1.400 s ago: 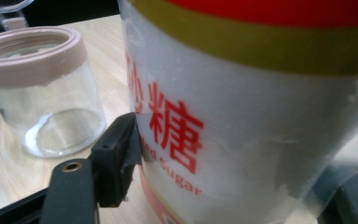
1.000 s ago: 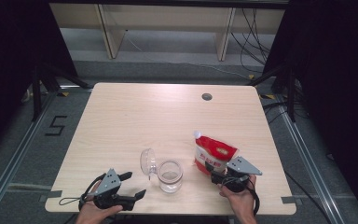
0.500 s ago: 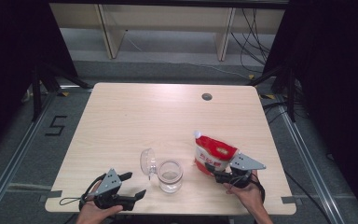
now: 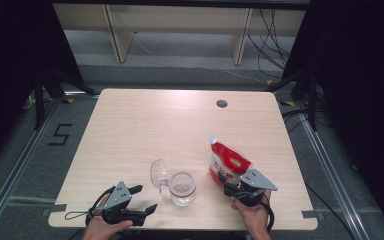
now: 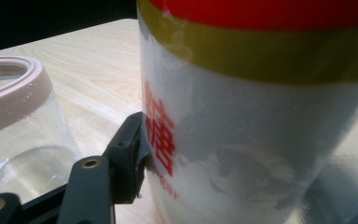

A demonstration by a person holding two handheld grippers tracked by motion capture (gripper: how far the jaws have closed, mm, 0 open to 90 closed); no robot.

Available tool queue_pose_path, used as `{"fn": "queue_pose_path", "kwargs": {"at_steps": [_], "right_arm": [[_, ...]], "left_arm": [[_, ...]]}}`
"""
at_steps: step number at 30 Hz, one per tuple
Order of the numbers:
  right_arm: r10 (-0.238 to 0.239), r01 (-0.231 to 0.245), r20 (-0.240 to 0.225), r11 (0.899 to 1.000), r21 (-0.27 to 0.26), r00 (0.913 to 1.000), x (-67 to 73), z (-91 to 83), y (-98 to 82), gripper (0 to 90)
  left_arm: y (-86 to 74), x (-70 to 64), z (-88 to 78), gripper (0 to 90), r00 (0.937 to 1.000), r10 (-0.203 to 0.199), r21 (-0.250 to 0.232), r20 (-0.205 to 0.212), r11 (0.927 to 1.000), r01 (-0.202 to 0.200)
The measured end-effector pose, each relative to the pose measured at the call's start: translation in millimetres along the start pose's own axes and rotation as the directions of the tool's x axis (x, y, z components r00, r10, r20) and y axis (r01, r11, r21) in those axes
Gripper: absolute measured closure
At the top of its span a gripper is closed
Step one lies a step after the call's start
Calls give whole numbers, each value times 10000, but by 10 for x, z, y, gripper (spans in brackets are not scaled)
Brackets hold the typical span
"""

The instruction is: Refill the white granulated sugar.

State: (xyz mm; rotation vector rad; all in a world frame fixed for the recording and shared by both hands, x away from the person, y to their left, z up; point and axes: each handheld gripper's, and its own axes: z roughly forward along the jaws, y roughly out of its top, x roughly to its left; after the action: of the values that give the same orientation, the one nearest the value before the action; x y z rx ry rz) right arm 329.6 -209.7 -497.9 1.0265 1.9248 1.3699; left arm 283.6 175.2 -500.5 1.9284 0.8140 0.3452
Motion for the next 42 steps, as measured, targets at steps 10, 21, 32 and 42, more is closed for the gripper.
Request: {"fn": "queue_pose_path", "kwargs": {"at_steps": [10,21,32,42], "right_arm": [[137,-202,-1105,9981,-580,9938,-54,33,-35,337],[43,-167,-1109,9938,-1104,9938,-111,103,-54,317],[-15,-91,-908,9931,-1165,9959,-141,158,-86,309],[251,-362,-953,9924,-1172,9951,-115,210,-128,326]], "left_arm": [[7,10,1,179,9998,180,-39,99,9998,-179],[4,-17,7,177,9999,-95,-63,73,9999,96],[6,-17,11,175,9999,-93,-75,86,9999,94],[11,-9,9,175,9999,60,-74,107,10000,-59]]}}
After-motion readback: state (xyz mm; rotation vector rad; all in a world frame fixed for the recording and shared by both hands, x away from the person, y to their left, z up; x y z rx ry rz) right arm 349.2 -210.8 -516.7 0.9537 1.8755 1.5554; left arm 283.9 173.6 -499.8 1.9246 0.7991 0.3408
